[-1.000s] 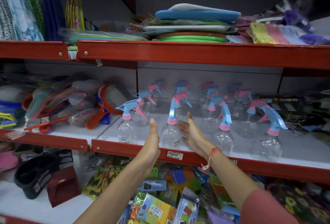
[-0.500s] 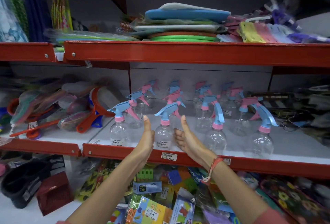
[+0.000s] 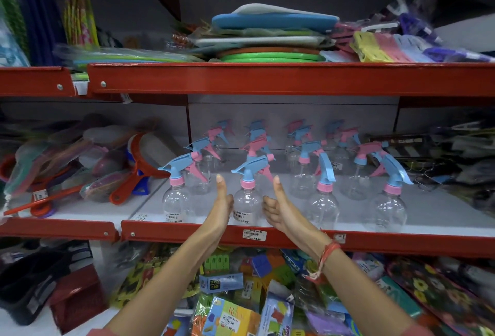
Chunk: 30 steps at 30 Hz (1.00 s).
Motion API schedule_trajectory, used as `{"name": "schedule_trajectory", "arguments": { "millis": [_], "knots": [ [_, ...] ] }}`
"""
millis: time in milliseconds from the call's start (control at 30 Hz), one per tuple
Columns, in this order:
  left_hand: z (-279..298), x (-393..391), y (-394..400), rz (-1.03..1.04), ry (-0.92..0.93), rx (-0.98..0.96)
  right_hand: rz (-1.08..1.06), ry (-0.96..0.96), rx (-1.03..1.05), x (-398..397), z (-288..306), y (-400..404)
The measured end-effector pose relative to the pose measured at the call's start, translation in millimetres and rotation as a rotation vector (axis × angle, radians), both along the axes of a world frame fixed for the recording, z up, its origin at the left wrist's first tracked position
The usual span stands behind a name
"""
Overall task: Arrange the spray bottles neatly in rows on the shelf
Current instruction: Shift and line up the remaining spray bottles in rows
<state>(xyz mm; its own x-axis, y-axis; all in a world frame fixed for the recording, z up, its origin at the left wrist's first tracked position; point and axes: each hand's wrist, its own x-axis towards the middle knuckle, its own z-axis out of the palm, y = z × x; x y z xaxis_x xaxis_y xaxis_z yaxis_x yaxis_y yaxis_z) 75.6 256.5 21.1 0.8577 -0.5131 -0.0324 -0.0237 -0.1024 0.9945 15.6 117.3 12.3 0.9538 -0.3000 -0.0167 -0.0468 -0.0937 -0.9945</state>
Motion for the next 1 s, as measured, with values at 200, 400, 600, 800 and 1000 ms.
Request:
{"name": "schedule_trajectory", "arguments": {
  "millis": [200, 400, 600, 800, 1000],
  "knots": [
    [-7.0, 3.7, 2.9, -0.015, -0.047, 0.005, -0.027, -0.014, -0.037, -7.3, 5.0, 3.9],
    [-20.7, -3.8, 6.5, 0.240, -0.260, -0.131, -0.110, -0.071, -0.112, -18.6, -1.0, -2.4],
    [-12.7, -29.5, -7.8, 0.321, -0.447, -0.318, -0.186, -0.257, 0.032, -41.5, -6.7, -25.1],
    [-11.0, -59.3, -55.2, 0.201, -0.424, -0.317, -0.382, -0.438, 0.105, -73.8, -4.2, -70.6],
    [-18.5, -86.2, -95.0, 0.109, -0.352, -0.175, -0.650, -0.510, 0.042, -86.9, -8.3, -117.6]
  ]
}}
